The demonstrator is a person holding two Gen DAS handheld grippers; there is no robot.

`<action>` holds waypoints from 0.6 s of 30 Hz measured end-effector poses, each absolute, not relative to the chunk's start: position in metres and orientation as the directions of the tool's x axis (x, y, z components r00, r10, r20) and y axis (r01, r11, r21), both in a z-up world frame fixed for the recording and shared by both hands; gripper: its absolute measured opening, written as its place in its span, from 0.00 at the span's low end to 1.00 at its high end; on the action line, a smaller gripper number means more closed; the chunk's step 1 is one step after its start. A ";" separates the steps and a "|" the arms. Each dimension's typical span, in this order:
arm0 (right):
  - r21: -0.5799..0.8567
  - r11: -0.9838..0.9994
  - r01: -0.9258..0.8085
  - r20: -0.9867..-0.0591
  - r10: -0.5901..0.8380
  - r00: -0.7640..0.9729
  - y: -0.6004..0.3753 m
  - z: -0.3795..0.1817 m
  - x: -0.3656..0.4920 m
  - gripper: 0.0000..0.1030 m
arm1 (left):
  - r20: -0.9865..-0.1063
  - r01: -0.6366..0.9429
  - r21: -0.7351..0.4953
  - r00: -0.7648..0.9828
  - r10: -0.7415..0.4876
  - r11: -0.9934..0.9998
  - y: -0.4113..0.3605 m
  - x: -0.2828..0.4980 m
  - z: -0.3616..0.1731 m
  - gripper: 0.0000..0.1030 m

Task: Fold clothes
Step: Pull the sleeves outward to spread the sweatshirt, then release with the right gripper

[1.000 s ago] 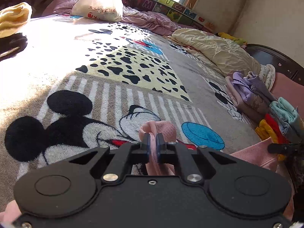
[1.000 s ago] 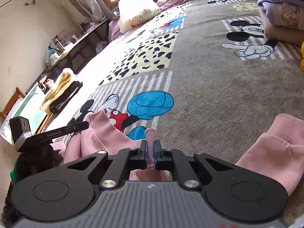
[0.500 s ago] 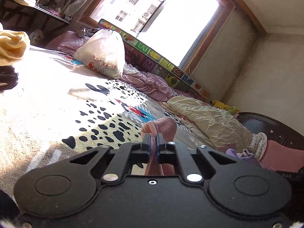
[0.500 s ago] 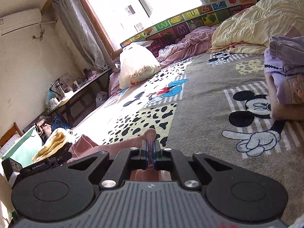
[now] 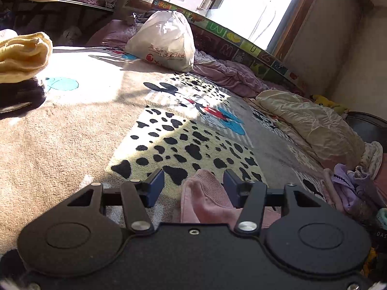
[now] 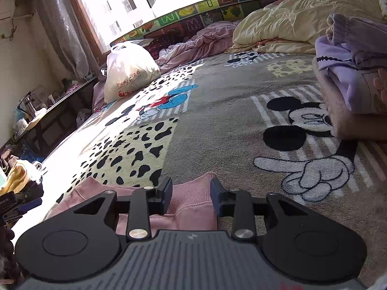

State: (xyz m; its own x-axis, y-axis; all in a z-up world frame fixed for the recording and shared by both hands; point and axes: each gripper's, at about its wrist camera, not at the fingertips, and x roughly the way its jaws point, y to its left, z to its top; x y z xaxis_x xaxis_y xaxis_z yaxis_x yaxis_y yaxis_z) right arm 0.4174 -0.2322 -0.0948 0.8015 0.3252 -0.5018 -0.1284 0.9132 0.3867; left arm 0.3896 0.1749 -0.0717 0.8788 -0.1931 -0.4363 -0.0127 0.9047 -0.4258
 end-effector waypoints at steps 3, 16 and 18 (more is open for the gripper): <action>0.403 0.901 -0.163 -0.479 0.359 0.801 -0.240 -0.084 0.387 0.44 | -0.444 -0.032 -0.424 0.878 -0.177 0.905 0.174 0.381 -0.065 0.51; 0.525 0.851 0.007 -0.486 0.293 0.823 -0.334 -0.118 0.205 0.56 | -0.517 -0.233 -0.421 0.856 -0.021 0.877 0.208 0.288 -0.059 0.53; 0.566 0.823 0.045 -0.481 0.286 0.829 -0.345 -0.137 0.186 0.56 | -0.517 -0.276 -0.441 0.856 0.010 0.854 0.220 0.265 -0.059 0.53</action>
State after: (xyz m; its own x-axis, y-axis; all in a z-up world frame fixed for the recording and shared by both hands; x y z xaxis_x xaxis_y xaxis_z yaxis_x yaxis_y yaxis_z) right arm 0.1855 -0.3453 -0.1367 0.8286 0.2858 -0.4814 0.0450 0.8231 0.5661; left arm 0.2648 0.2199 -0.0590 0.8558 0.0097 -0.5172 -0.2760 0.8542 -0.4407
